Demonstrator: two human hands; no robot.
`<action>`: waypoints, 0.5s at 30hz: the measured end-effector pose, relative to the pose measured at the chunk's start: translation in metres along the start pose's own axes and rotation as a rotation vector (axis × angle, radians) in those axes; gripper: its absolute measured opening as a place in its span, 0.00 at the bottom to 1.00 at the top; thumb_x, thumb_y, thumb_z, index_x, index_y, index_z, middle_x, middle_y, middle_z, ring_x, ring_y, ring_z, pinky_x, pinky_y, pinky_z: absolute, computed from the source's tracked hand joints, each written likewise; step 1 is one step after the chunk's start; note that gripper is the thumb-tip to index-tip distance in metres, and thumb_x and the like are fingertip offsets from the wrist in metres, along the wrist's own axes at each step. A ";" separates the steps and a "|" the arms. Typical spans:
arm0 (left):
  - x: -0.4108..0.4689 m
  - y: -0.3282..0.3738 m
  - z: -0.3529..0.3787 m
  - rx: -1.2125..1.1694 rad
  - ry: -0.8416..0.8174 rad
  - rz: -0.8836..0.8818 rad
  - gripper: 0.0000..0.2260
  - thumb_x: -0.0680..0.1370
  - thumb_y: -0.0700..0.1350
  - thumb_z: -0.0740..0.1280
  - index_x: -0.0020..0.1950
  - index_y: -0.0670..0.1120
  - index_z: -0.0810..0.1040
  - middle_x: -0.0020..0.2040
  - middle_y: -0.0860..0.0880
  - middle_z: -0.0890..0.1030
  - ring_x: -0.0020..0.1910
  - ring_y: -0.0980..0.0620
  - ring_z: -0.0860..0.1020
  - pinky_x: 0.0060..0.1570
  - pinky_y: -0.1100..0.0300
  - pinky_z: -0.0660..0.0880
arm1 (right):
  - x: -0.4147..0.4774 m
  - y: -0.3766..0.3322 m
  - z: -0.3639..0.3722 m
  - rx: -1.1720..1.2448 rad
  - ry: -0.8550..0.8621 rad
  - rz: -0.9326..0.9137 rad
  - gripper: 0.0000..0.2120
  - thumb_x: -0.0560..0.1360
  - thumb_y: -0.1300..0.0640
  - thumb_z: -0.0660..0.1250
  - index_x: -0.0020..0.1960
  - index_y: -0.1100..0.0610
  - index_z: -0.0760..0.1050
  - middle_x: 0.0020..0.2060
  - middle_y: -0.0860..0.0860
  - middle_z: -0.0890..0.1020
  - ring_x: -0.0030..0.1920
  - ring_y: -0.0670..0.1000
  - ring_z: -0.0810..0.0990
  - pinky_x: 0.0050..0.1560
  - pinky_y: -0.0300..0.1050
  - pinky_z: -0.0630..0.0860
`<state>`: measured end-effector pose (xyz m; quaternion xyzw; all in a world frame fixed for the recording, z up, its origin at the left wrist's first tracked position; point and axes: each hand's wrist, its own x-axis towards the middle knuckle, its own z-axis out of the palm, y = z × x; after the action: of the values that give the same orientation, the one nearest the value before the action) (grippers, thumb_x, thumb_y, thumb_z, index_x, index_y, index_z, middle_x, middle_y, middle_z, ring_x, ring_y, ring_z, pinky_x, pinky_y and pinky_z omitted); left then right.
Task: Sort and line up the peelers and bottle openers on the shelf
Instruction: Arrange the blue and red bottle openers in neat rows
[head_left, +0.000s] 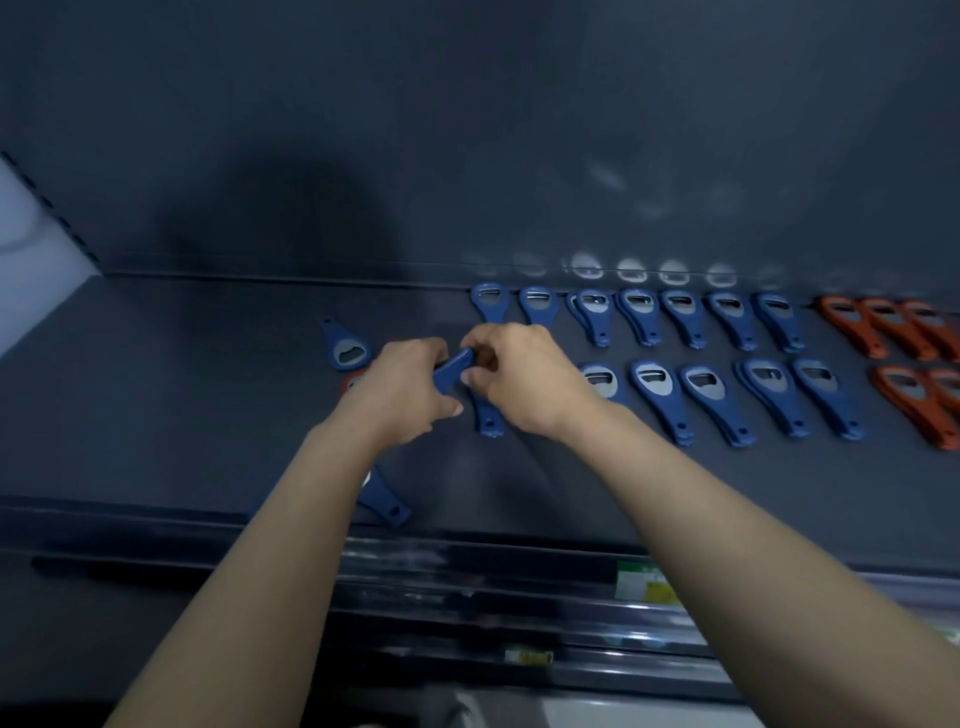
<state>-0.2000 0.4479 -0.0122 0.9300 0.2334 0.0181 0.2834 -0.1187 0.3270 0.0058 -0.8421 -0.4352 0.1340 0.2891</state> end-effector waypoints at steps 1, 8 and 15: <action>0.000 -0.005 -0.005 -0.034 -0.012 -0.026 0.12 0.70 0.43 0.73 0.40 0.47 0.70 0.42 0.46 0.76 0.32 0.47 0.80 0.26 0.55 0.76 | 0.003 -0.002 0.003 0.048 0.003 -0.005 0.07 0.76 0.57 0.65 0.53 0.57 0.78 0.42 0.54 0.81 0.44 0.54 0.78 0.45 0.48 0.76; 0.011 -0.048 -0.042 -0.338 0.035 -0.039 0.12 0.67 0.44 0.77 0.44 0.46 0.76 0.37 0.51 0.78 0.32 0.58 0.76 0.32 0.66 0.71 | 0.036 -0.002 0.021 0.268 0.151 0.088 0.06 0.74 0.57 0.68 0.39 0.56 0.77 0.29 0.46 0.75 0.31 0.44 0.72 0.28 0.30 0.66; 0.041 -0.100 -0.057 0.094 -0.011 0.000 0.27 0.73 0.26 0.59 0.71 0.43 0.68 0.73 0.46 0.65 0.73 0.47 0.60 0.68 0.63 0.54 | 0.062 -0.001 0.033 0.334 0.364 0.234 0.04 0.75 0.61 0.64 0.42 0.54 0.75 0.36 0.50 0.80 0.40 0.51 0.78 0.41 0.41 0.73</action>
<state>-0.2159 0.5689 -0.0221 0.9424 0.2324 0.0017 0.2406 -0.0985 0.3896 -0.0181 -0.8375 -0.2476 0.0827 0.4800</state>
